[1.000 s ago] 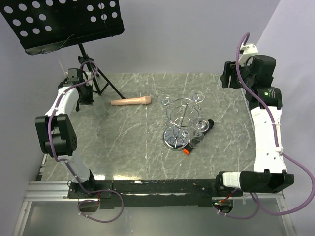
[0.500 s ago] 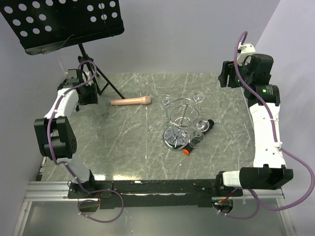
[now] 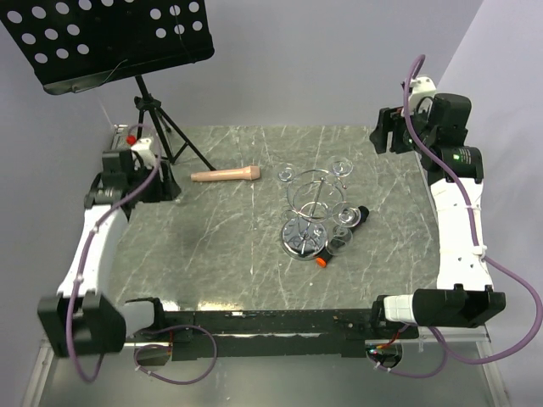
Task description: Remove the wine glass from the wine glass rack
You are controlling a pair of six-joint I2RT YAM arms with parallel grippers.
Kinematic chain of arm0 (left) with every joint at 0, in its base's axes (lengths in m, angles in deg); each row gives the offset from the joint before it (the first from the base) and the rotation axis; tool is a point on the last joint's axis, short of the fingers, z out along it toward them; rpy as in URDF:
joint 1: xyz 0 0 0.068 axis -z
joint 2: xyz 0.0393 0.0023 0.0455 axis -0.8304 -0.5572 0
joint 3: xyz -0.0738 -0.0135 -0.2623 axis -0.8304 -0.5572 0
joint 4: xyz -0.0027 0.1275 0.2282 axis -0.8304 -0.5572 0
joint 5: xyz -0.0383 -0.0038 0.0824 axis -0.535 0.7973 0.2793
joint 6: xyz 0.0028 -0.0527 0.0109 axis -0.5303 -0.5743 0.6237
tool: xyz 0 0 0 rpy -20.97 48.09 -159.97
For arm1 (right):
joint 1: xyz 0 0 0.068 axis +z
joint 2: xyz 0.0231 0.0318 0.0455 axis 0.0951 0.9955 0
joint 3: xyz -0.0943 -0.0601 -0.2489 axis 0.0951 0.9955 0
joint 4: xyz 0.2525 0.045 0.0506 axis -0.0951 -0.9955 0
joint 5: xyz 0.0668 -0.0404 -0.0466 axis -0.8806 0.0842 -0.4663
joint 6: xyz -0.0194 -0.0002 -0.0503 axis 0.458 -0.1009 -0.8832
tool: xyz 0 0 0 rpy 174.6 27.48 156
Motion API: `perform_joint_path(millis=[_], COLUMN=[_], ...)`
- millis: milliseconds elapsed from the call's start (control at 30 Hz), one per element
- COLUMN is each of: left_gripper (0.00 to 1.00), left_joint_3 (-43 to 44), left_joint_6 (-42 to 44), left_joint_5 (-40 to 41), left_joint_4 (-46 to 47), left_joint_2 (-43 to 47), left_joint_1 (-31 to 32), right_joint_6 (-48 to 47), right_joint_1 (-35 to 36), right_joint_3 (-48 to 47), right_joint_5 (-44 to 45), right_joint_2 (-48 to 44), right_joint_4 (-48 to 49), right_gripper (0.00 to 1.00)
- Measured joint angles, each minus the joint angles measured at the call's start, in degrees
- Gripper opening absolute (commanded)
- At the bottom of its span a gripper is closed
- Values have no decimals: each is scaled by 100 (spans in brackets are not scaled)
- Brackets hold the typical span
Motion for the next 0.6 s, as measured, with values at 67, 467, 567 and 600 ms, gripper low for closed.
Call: perform_joint_path(millis=[67, 467, 567, 600], left_gripper=[69, 70, 68, 67], left_joint_3=[-227, -181, -83, -81], left_joint_6=[122, 1283, 1333, 1357], left_joint_5=[-529, -2815, -3093, -3147], left_joint_4=[4, 702, 872, 909], left_joint_2=[450, 446, 63, -4], left_joint_1=[205, 2031, 2236, 2323], right_joint_6=[-122, -1523, -1947, -2068], right_joint_1=[0, 564, 1043, 1196], right_joint_3=[4, -98, -105, -98], right_joint_5=[-323, -3309, -3442, -3438], right_joint_2=[-37, -433, -400, -396], right_joint_4=[-114, -1491, -1801, -1878], right_gripper=[78, 72, 70, 69])
